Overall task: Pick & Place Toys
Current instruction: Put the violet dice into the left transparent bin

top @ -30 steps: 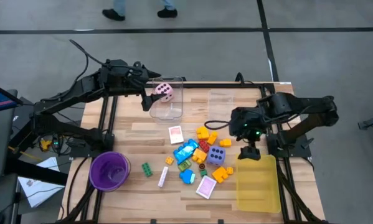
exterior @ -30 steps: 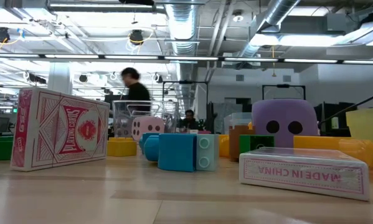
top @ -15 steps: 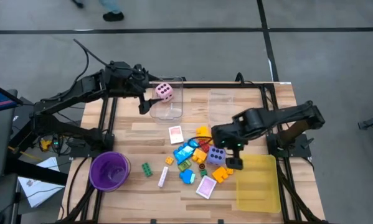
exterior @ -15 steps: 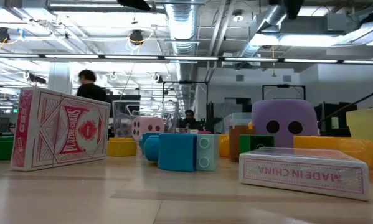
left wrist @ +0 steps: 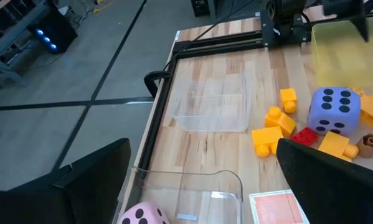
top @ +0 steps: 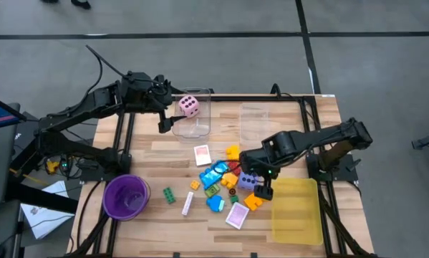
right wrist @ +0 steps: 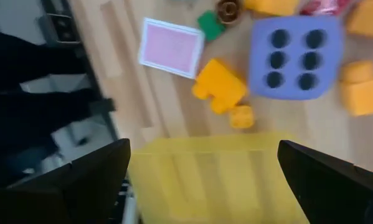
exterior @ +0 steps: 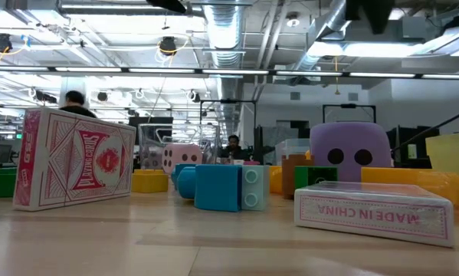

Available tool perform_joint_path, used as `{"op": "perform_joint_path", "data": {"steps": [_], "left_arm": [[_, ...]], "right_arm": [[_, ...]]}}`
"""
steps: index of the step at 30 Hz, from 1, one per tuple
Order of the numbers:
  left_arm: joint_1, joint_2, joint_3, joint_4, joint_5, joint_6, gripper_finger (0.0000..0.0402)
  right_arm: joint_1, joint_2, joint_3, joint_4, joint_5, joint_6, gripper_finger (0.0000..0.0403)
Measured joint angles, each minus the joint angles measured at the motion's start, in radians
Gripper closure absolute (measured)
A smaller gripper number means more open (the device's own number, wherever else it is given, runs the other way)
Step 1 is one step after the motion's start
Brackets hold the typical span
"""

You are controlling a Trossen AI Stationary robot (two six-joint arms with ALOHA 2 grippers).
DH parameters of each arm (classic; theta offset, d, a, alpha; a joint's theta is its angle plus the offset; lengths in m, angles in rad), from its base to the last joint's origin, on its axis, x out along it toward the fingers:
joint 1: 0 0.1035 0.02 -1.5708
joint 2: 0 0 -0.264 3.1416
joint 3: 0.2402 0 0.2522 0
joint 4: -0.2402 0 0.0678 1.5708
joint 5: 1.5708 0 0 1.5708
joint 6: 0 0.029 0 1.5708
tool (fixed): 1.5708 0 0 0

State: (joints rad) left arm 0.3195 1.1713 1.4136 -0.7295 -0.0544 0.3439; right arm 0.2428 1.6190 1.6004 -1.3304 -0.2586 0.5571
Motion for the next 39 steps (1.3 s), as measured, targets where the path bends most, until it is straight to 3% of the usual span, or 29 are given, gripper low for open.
{"op": "perform_joint_path", "data": {"steps": [5, 9, 16, 27, 39], "left_arm": [[0.0, 0.0, 0.0, 0.001, -0.002, -0.003, 0.0002], [0.0, 0.0, 0.0, 0.005, -0.019, -0.007, 0.0002], [0.0, 0.0, 0.0, 0.004, -0.039, -0.008, 0.0002], [0.0, 0.0, 0.0, -0.032, -0.071, -0.011, 0.0002], [0.0, 0.0, 0.0, -0.057, -0.073, -0.011, 0.0002]], "right_arm": [[-0.019, -0.103, -0.143, 0.12, -0.018, 0.048, 0.0003], [-0.05, -0.119, -0.176, 0.132, 0.092, 0.018, 0.0003], [-0.032, -0.033, -0.178, 0.188, 0.26, -0.127, 0.0003], [-0.006, 0.122, -0.178, 0.196, 0.286, -0.14, 0.0003], [0.001, 0.075, -0.382, 0.372, 0.299, -0.077, 0.0003]]}}
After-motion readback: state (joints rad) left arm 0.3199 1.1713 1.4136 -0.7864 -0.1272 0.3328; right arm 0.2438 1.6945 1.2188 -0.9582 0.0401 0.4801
